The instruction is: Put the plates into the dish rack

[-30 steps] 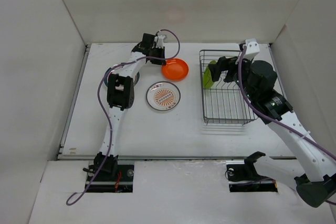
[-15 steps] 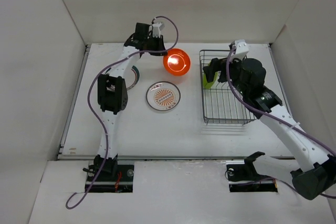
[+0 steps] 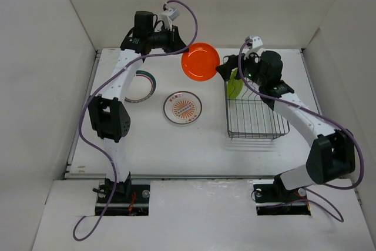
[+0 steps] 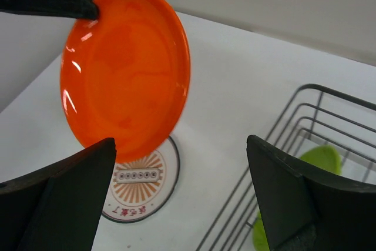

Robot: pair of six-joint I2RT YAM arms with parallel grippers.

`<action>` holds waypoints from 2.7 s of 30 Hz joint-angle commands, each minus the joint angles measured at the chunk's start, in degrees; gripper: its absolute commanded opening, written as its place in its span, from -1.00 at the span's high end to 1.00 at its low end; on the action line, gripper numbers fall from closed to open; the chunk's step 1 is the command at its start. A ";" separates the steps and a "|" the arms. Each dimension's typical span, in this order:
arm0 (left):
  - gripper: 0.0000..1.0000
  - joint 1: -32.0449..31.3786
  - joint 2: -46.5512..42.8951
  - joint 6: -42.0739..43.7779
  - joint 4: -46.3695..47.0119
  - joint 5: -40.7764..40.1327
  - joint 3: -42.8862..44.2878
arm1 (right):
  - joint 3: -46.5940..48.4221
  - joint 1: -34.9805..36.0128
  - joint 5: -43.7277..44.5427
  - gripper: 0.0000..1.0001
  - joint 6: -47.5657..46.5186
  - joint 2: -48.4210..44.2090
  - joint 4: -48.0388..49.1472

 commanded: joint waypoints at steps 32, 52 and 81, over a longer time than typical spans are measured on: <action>-0.09 -3.82 -5.63 3.60 0.60 -3.38 -3.18 | 8.18 -2.18 -21.69 1.00 12.33 8.74 7.79; -1.00 -7.16 -10.81 12.13 -7.68 -41.28 -14.85 | 19.17 -9.65 39.52 1.00 -4.20 2.84 -32.30; -1.00 8.92 -28.11 15.11 -5.40 -42.08 -34.89 | 19.07 -5.26 34.93 0.76 -2.09 15.15 -27.47</action>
